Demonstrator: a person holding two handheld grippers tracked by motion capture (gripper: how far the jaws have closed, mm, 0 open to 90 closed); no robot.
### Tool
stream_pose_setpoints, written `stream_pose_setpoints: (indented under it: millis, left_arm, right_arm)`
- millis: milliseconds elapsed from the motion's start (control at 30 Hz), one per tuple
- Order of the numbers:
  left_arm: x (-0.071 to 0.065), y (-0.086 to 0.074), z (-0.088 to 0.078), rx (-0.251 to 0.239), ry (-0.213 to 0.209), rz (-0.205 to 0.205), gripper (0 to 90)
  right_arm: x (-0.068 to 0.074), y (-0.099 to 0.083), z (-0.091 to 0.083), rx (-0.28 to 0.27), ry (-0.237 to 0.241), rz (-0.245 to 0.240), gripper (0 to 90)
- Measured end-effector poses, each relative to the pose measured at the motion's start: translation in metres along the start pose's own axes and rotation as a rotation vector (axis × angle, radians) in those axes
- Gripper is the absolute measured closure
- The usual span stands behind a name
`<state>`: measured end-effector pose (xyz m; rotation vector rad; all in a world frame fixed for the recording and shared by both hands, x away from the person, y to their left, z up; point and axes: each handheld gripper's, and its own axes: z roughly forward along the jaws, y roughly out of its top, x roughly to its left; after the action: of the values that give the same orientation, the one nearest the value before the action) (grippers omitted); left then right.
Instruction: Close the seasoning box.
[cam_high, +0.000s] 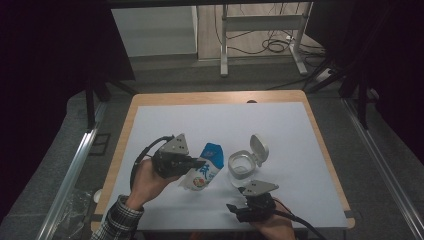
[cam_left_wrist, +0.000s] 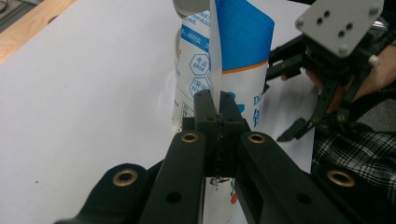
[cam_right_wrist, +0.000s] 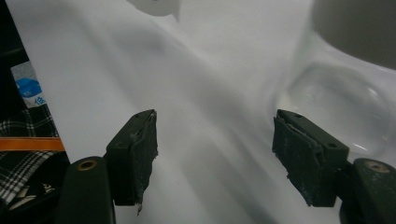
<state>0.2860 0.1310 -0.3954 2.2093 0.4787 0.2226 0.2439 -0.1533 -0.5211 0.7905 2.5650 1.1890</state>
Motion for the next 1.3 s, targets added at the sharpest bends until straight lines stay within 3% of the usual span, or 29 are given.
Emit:
stream_pose_setpoints:
  millis: [467,800,1033,1300]
  left_arm:
    - [-0.004,0.007,-0.003,-0.001,0.0,-0.016,90.0]
    - [-0.009,0.014,-0.004,-0.005,0.003,-0.021,90.0]
    - [-0.013,0.016,-0.003,-0.004,-0.006,-0.028,90.0]
    - [-0.015,0.021,-0.006,-0.001,-0.011,-0.023,90.0]
  right_arm:
    - [0.019,0.011,0.029,-0.009,0.014,-0.036,33.8]
    - [0.025,0.025,0.046,-0.05,0.018,-0.034,37.1]
    - [0.026,0.03,0.057,-0.045,-0.006,-0.041,37.7]
    - [0.027,0.033,0.061,-0.095,-0.042,-0.044,37.6]
